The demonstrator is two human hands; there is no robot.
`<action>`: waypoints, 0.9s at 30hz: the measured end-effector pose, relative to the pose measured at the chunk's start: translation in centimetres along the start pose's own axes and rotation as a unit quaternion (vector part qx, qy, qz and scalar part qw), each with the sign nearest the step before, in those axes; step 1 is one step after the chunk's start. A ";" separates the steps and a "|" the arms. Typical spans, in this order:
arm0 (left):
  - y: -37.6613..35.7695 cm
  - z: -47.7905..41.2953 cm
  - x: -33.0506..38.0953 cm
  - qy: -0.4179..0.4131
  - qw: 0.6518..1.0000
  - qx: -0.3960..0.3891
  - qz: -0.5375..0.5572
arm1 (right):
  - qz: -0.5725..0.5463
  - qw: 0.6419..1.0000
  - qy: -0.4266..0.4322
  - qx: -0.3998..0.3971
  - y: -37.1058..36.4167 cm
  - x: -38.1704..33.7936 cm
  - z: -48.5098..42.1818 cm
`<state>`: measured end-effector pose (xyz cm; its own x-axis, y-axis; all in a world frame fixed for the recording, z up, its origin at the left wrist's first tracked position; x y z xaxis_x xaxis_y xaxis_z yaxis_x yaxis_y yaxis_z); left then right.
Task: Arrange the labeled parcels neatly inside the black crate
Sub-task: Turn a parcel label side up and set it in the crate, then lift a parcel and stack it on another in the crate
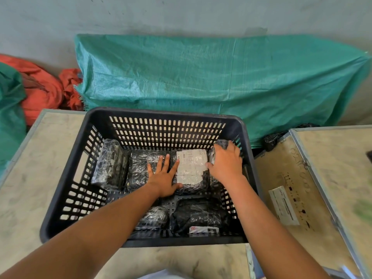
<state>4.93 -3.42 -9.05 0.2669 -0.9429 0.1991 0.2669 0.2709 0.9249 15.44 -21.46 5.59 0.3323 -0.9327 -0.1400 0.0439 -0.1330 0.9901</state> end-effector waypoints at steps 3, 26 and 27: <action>0.1 0.1 0.2 -0.001 1.000 -0.001 0.001 | -0.010 0.999 -0.002 -0.037 -0.8 0.4 1.2; 5.0 1.5 1.0 -0.086 0.991 0.049 0.085 | -0.270 0.961 -0.061 -0.016 -1.6 1.8 0.6; 5.7 1.6 1.3 -0.098 0.986 0.067 0.116 | -0.282 0.957 -0.067 -0.004 -1.1 2.1 0.6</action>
<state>5.30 -3.46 -2.98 0.1189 -0.8817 0.4565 0.0911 0.4675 0.8793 15.56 -23.48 4.16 0.1290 -0.7487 -0.6502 0.1884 -0.6253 0.7573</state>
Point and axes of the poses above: each hand's wrist, its own z-axis away from the middle knuckle, its own y-axis out of the back of the hand, x = y × z, the point moved 2 cm from there along -z, towards the middle knuckle, and after that the axes turned 13 degrees about x, right-handed, at the moved point
